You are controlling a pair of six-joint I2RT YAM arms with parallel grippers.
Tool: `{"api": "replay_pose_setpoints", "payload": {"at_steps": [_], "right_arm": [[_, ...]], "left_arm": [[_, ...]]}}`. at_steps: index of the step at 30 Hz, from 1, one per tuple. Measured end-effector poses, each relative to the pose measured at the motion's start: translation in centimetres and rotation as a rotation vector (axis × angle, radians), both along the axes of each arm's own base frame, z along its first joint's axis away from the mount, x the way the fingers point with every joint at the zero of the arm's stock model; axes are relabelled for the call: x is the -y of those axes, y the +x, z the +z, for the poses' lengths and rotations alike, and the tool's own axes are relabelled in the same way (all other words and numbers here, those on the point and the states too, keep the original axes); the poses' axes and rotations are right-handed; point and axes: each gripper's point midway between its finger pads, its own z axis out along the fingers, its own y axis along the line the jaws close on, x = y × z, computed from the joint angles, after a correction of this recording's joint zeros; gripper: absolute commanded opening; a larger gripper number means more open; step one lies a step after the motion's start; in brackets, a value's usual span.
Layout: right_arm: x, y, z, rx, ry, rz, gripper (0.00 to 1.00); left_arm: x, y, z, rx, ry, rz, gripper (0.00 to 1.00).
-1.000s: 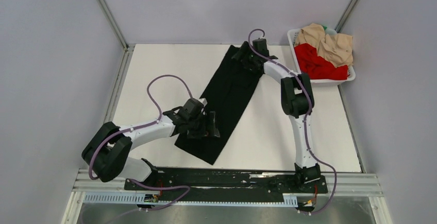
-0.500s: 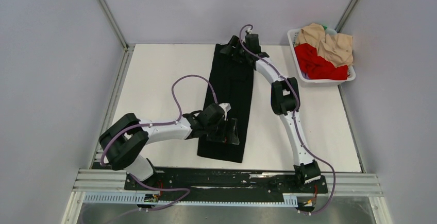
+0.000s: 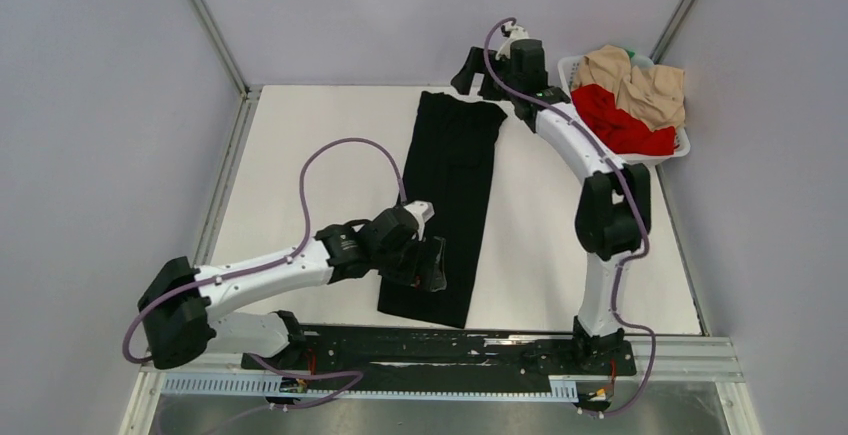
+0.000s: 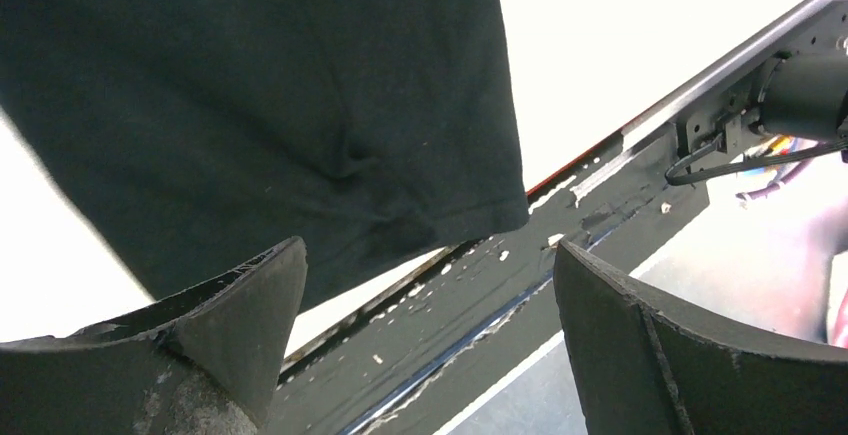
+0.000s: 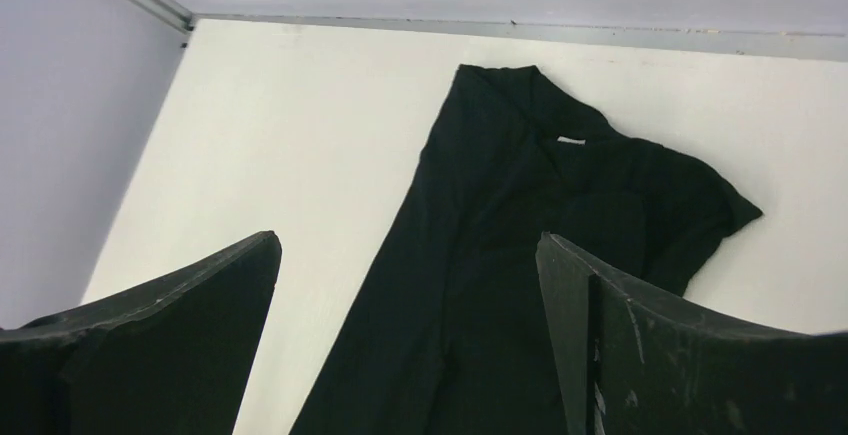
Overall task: Fold and stack the t-shirts
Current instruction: Grab the bottom of the folded rectangular tshirt with both arms
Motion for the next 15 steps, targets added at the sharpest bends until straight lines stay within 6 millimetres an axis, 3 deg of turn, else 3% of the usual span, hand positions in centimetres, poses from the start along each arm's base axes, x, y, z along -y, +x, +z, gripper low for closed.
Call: {"api": "replay_pose_setpoints", "payload": {"at_steps": [2,5,8,13,15], "right_arm": [[0.8,-2.9,3.3,0.055,0.007,0.010,1.00],[1.8,-8.1,4.9,0.076,0.017,0.016,1.00],[1.9,-15.1,1.5,-0.012,0.014,0.031,1.00],[0.7,-27.7,-8.5,-0.304,0.001,0.103,0.98],[0.4,-31.6,-11.1,-0.403,-0.019,0.133,0.97]], "left_arm": [[-1.1,0.2,1.2,0.037,0.003,0.032,1.00],[-3.3,0.5,1.9,0.064,0.021,0.101,1.00],[-6.2,0.5,0.9,0.047,0.067,0.181,1.00],[-10.4,-1.3,-3.1,-0.036,0.167,0.264,0.91],[-11.1,-2.1,-4.3,-0.066,0.189,0.272,0.86]]}}
